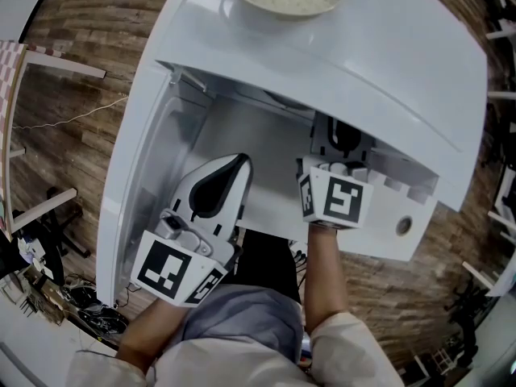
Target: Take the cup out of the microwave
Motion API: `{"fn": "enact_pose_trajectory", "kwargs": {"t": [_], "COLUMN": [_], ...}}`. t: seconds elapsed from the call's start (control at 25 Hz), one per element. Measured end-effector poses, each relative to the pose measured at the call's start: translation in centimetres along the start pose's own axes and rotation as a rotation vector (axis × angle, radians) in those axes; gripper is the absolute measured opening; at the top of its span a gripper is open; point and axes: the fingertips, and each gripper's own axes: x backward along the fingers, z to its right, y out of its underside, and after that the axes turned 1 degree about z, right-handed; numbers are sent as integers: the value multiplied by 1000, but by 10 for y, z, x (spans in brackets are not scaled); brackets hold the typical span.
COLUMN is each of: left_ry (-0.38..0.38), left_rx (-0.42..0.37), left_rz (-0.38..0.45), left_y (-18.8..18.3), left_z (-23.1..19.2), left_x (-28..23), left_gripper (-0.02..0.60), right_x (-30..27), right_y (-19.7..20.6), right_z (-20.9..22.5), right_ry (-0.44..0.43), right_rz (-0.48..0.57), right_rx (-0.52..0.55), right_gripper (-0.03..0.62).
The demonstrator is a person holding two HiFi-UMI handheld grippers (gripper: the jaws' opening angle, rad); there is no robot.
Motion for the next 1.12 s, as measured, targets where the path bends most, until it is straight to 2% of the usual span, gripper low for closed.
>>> {"fn": "enact_pose_trajectory", "kwargs": {"t": [0.56, 1.12], "left_ry": [14, 76], "left_rx": [4, 5], "left_rz": [6, 0], "left_y": [-6, -4], "left_z": [2, 18], "left_x": [1, 11], "left_gripper": [15, 15], "right_x": [19, 54], "right_y": [-1, -1], "right_z": [-9, -25], "right_ry": [-25, -40], "right_rz": [-10, -32], "right_rx": [6, 0], "right_gripper": [72, 72]}}
